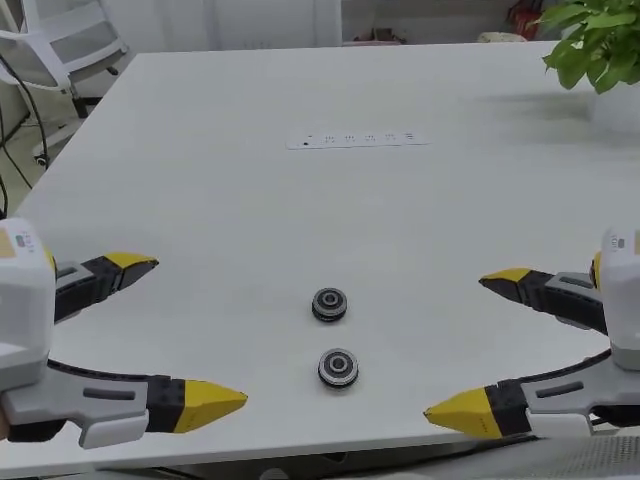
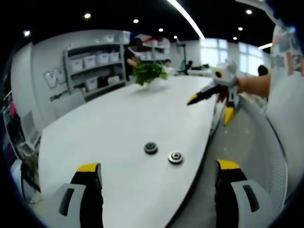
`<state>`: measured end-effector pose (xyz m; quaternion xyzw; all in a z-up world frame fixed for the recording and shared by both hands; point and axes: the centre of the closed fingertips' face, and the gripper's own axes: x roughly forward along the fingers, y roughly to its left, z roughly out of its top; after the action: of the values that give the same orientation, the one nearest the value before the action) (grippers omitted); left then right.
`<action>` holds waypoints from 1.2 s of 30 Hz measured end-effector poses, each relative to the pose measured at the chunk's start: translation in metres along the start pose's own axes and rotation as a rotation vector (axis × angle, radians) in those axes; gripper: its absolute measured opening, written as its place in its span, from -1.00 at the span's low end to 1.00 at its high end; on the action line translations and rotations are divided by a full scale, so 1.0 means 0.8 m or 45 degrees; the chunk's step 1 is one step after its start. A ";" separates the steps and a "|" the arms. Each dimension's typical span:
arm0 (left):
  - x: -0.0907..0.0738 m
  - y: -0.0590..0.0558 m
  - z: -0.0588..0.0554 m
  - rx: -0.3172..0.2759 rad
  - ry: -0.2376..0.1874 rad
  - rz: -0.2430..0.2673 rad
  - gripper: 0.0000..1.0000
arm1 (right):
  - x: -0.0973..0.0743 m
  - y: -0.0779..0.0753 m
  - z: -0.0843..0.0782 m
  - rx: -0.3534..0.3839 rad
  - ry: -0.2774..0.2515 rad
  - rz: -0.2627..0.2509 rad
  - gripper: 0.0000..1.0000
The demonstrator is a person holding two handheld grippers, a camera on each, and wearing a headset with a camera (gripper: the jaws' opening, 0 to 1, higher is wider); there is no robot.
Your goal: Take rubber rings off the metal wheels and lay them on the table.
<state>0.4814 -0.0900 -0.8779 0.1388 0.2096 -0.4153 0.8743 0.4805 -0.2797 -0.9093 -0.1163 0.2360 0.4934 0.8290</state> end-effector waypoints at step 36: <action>0.027 0.014 0.018 0.095 -0.001 -0.030 0.90 | 0.032 -0.025 0.030 -0.118 -0.049 0.049 0.98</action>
<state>0.5059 -0.1036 -0.8753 0.1687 0.1954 -0.4333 0.8635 0.5152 -0.2600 -0.9022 -0.1406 0.1992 0.5217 0.8175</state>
